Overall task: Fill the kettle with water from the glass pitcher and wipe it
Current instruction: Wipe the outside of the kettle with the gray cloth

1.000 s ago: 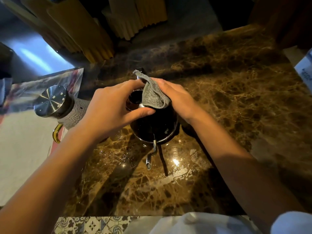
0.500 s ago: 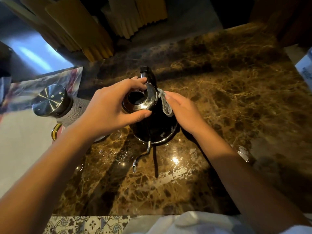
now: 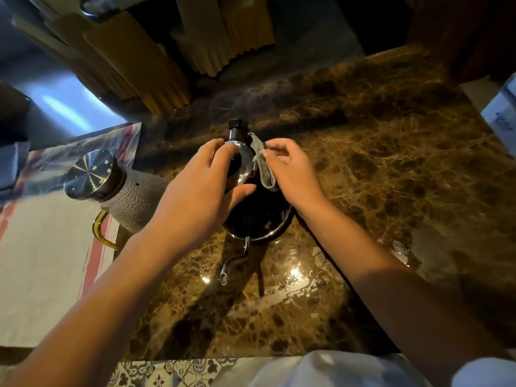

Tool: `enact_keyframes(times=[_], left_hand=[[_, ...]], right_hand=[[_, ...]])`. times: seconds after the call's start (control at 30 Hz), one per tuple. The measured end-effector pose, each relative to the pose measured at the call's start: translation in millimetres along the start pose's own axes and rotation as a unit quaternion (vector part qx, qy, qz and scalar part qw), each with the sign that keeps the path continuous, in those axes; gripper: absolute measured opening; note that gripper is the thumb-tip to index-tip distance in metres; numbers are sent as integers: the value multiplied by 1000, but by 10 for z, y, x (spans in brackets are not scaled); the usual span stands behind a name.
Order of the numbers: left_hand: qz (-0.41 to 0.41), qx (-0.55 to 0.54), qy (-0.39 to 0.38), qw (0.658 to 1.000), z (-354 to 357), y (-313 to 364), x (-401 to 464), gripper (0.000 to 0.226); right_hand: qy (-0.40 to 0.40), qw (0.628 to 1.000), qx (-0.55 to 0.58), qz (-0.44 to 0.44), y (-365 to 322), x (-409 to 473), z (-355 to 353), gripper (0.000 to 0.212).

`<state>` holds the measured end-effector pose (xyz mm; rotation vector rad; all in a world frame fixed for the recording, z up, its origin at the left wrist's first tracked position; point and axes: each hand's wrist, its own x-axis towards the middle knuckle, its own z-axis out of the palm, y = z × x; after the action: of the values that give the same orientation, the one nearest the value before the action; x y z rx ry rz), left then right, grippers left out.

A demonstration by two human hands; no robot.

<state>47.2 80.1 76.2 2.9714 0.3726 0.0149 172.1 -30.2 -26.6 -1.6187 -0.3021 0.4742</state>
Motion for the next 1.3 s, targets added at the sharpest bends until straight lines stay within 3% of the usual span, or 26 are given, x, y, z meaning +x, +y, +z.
enact_keyframes(times=[0.1, 0.27, 0.5, 0.6, 0.97, 1.07, 1.17, 1.3], left_hand=[[-1, 2, -17, 1000, -6, 10, 9, 75], [10, 16, -24, 1000, -48, 6, 19, 74], [33, 7, -19, 999, -33, -78, 5, 73], [37, -1, -11, 999, -20, -90, -3, 71], [35, -8, -7, 999, -1, -102, 3, 70], [32, -14, -5, 999, 4, -94, -3, 71], [28, -17, -1, 999, 8, -91, -8, 72], [35, -27, 2, 999, 11, -105, -7, 70]], right_hand=[[3, 1000, -29, 0, 142, -5, -83, 19], [-54, 997, -35, 41, 82, -28, -105, 29], [-42, 996, 20, -81, -207, 2, -34, 20], [-52, 996, 38, -59, -167, 54, -57, 22], [-86, 994, -64, 5, 72, 106, -68, 36], [-41, 995, -92, 15, 99, 104, -9, 36], [1, 997, -80, 3, 117, 81, -4, 31], [-46, 998, -23, -34, -16, 35, -32, 24]])
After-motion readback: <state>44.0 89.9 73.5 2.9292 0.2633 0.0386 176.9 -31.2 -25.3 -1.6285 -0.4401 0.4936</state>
